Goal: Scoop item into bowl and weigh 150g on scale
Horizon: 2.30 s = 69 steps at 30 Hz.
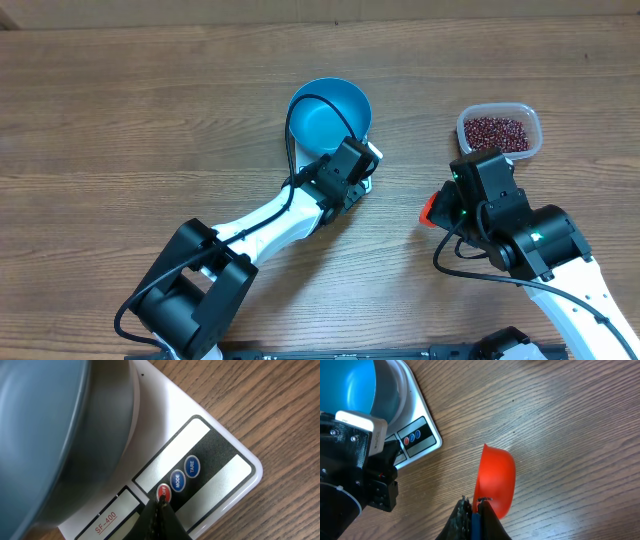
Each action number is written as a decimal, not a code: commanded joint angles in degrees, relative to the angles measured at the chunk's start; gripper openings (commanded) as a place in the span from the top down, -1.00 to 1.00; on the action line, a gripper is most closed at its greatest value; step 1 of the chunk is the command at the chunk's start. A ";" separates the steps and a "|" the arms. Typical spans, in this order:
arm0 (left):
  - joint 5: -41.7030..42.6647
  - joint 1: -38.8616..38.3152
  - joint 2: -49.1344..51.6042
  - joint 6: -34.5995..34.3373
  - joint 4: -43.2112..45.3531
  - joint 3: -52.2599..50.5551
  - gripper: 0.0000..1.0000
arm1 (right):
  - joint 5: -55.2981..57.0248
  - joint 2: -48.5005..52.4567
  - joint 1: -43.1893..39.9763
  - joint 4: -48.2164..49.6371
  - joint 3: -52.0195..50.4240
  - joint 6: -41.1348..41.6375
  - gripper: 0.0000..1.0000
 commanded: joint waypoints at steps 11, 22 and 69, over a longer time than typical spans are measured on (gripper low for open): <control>0.17 0.26 2.21 1.07 0.76 -0.59 0.92 | 0.24 -0.94 -0.15 0.35 1.75 -0.15 0.93; -0.63 0.31 2.36 1.27 0.92 -0.55 0.91 | 0.22 -0.94 -0.15 0.33 1.75 -0.15 0.92; -0.39 0.42 4.28 1.27 3.28 -0.55 0.91 | 0.22 -0.94 -0.15 0.20 1.75 -0.13 0.93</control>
